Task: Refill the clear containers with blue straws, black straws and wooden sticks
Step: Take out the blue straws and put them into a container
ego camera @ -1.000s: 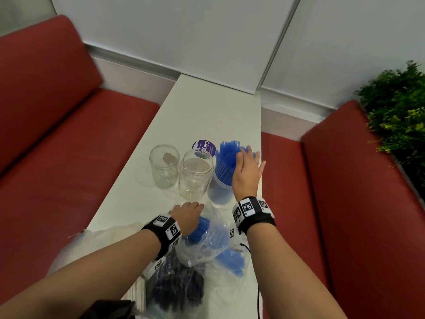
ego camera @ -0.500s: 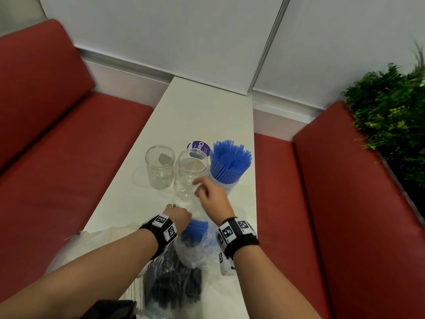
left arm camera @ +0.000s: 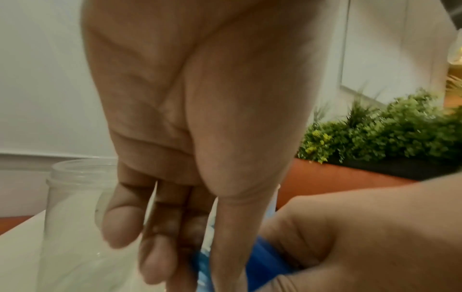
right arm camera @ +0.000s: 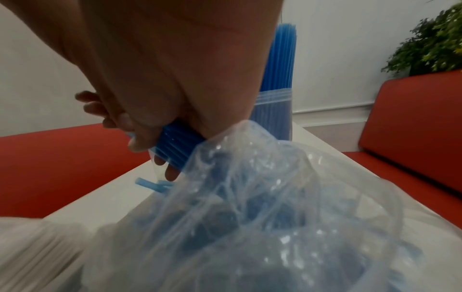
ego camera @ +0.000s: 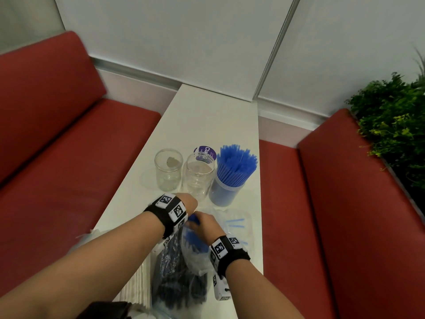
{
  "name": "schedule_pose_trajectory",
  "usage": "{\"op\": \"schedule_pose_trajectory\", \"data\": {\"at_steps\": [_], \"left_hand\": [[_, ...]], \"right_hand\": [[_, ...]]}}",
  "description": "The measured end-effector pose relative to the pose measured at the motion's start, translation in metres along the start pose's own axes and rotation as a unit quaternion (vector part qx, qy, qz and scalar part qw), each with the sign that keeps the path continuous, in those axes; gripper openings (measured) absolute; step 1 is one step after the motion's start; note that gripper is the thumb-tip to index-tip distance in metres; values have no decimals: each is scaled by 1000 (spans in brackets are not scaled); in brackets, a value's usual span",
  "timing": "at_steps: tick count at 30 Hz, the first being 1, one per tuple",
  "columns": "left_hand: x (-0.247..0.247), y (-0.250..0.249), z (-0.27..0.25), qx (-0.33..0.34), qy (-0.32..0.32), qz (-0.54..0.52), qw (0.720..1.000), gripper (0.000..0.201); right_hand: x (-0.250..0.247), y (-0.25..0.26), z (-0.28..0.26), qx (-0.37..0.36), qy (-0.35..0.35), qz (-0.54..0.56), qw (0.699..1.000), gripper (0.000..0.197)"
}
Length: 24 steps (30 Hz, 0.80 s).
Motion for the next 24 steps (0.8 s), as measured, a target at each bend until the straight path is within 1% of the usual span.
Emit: {"op": "schedule_pose_trajectory", "data": {"at_steps": [2,4,6,7,8,9,10,12,14,16,18,20,22,24], "left_hand": [[-7,6,-5,20,-43,-25,999,25],[-15,11,-12,39,-78,-55,995,23],[-22,15,-19,61,-113,-113,985,24],[-25,18,-20,73,-130,-142,979,26],[-27,20,-22,84,-146,-175,970,30],[-26,22,-23,92,-160,-208,961,35],[-25,24,-23,94,-172,-233,952,41],[-17,26,-21,80,-161,-266,947,54],[-5,24,-17,71,-113,-280,951,64],[7,20,-14,90,-68,-308,945,62],[16,15,-11,135,-42,-370,918,55],[23,10,-9,170,-22,-444,879,52],[30,6,-8,177,-12,-494,851,60],[33,3,-7,177,-13,-521,835,71]], "right_hand": [[-6,2,-3,-19,-27,61,998,20],[-14,3,-3,-30,-53,91,994,3],[-19,3,-3,-43,-82,130,987,15],[-22,4,-4,-47,-94,155,982,15],[-23,5,-4,-52,-102,176,978,11],[-25,7,-5,-54,-106,194,974,7],[-26,8,-5,-59,-109,208,970,7],[-29,12,-4,-75,-106,233,964,10],[-30,12,-4,-92,-103,252,958,13],[-31,13,-5,-105,-112,267,951,14],[-32,14,-6,-119,-116,281,945,15],[-34,16,-7,-126,-115,293,941,11],[-35,16,-9,-130,-123,304,936,9],[-36,16,-10,-125,-133,318,930,10]]}}
Point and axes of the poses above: each hand's wrist, its own z-axis towards the middle knuckle, its own x-axis out of the palm, y = z × x, the point moved 2 cm from there along z, towards the middle knuckle, and after that the axes turned 14 degrees about y, right-handed, at the moved point
